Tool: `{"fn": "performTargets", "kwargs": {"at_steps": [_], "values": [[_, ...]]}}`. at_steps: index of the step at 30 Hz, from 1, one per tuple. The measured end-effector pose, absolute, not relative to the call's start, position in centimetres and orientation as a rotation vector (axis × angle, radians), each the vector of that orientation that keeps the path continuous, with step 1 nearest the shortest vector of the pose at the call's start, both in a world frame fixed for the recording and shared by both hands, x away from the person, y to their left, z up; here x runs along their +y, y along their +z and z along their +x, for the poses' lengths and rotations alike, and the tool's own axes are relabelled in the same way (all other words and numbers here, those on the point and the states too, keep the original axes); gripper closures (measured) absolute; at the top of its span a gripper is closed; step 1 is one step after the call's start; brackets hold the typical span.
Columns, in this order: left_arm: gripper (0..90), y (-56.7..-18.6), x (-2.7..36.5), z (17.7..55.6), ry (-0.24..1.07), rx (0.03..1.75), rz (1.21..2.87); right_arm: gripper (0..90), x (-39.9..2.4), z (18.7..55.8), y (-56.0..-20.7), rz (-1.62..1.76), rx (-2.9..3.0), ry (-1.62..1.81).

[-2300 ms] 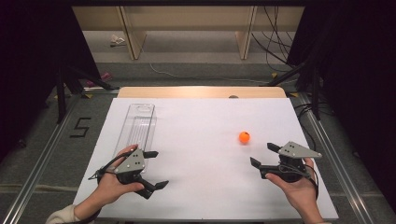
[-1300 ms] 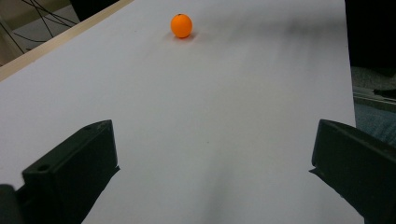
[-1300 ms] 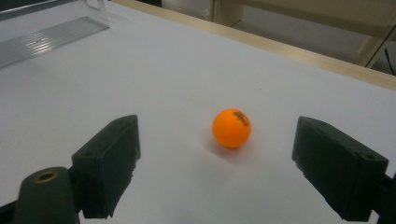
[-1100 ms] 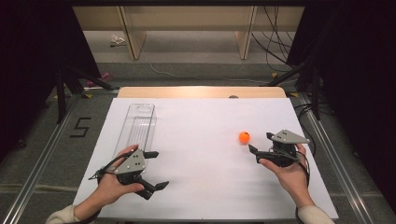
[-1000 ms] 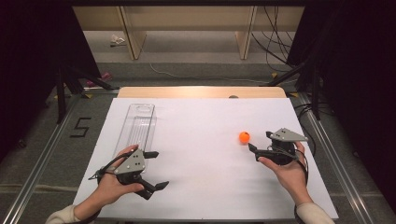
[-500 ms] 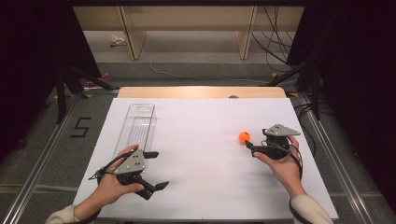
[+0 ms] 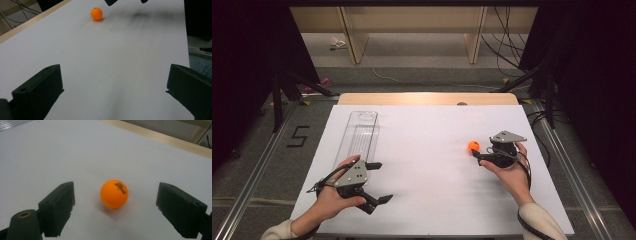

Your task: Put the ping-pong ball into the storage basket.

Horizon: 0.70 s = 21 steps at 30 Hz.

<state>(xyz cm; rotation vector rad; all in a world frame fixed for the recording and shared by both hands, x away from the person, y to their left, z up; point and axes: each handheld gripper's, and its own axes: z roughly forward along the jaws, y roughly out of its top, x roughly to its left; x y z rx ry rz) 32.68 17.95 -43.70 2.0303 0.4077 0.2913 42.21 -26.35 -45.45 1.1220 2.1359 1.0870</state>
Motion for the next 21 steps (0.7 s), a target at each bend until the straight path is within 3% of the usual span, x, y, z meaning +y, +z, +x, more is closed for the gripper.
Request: {"fn": "performTargets", "kwargs": {"at_steps": [21], "values": [[0.0,-43.7,17.9,32.7,0.292,0.405,2.03,16.5,-25.0,44.4,-47.0,1.138,2.195,1.019]]}}
